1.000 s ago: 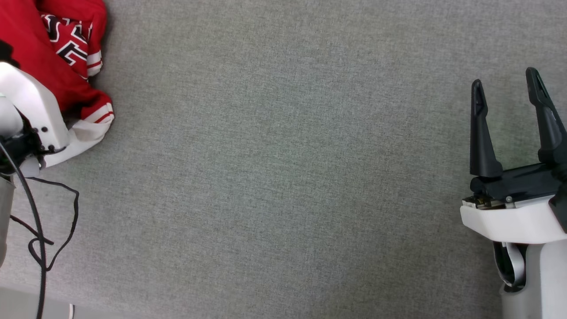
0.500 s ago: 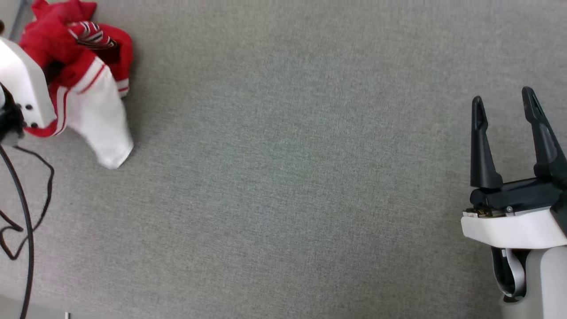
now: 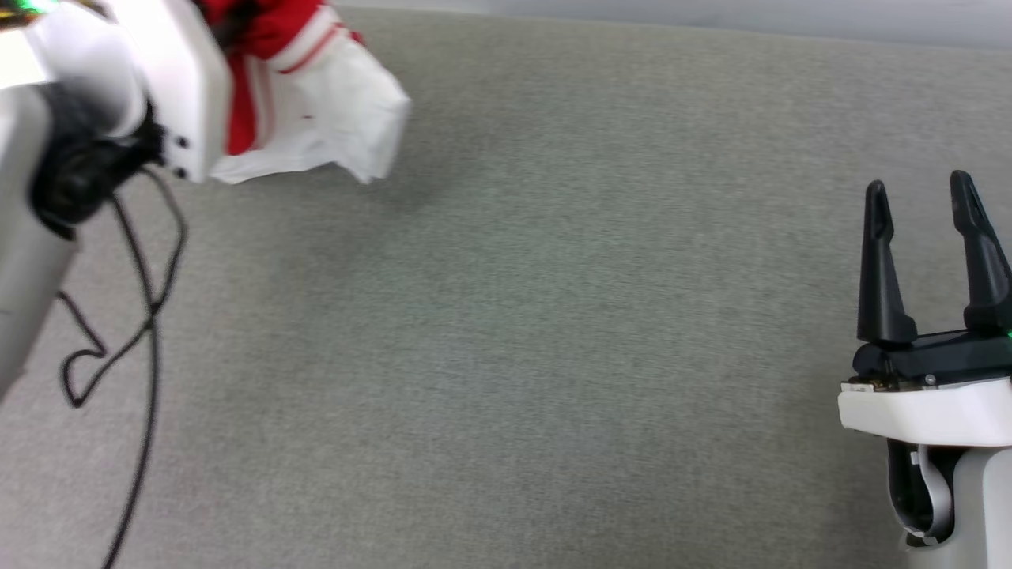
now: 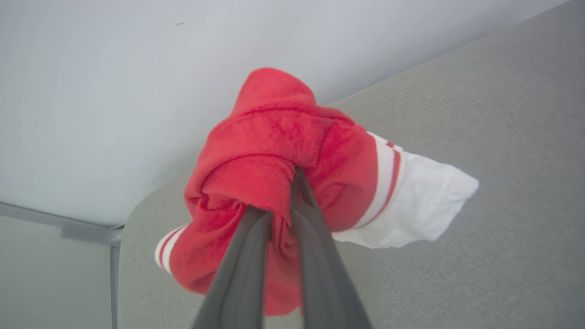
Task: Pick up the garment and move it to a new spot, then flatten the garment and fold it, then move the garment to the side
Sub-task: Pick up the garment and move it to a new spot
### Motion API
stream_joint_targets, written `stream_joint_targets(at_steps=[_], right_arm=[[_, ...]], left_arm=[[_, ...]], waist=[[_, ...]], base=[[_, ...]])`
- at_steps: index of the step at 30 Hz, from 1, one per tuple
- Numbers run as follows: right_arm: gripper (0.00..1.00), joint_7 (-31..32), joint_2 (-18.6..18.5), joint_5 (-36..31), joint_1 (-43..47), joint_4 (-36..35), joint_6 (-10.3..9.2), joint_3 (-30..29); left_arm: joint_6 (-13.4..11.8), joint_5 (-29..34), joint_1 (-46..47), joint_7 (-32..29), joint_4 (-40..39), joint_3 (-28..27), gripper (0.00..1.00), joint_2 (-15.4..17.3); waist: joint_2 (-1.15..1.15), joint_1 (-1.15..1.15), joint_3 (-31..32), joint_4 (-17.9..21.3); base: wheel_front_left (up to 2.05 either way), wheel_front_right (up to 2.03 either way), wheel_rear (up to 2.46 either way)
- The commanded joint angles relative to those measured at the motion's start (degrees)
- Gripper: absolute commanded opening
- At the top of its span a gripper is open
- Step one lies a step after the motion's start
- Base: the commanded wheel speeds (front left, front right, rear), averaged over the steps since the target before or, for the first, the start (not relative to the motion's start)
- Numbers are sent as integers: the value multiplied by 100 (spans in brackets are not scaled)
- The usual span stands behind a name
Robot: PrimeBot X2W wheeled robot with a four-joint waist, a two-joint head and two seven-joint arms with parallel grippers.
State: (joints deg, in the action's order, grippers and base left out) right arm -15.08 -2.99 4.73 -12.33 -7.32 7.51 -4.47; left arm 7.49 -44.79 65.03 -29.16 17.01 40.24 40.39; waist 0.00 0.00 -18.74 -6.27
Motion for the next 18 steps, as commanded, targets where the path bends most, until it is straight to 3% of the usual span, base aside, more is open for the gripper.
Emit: stream_joint_targets(at_steps=[1,9,10,16,17,18], right_arm=[[100,-14,19,47,59,5,-4,-22],[100,-14,20,222,28,10,-4,-154],[100,-14,21,269,-21,14,-4,-176],[100,-14,20,338,-125,-9,-4,-214],[100,-14,19,379,-171,-28,-4,-237],[100,-14,20,392,-178,-25,-4,-248]], left_arm=[[-14,49,84,-31,-99,81,0,-92],[-14,221,300,-78,-716,1012,0,-798],[-14,227,397,-15,-766,1474,0,-1168],[-14,94,586,213,-556,2566,0,-1901],[-14,-23,625,362,-317,3047,0,-2211],[-14,-71,591,391,-238,3146,0,-2309]], waist=[[0,0,56,191],[0,0,-42,737],[0,0,-103,901],[0,0,-253,1164],[0,0,-348,1245],[0,0,-382,1262]], base=[[0,0,0],[0,0,0],[0,0,0],[0,0,0],[0,0,0],[0,0,0]])
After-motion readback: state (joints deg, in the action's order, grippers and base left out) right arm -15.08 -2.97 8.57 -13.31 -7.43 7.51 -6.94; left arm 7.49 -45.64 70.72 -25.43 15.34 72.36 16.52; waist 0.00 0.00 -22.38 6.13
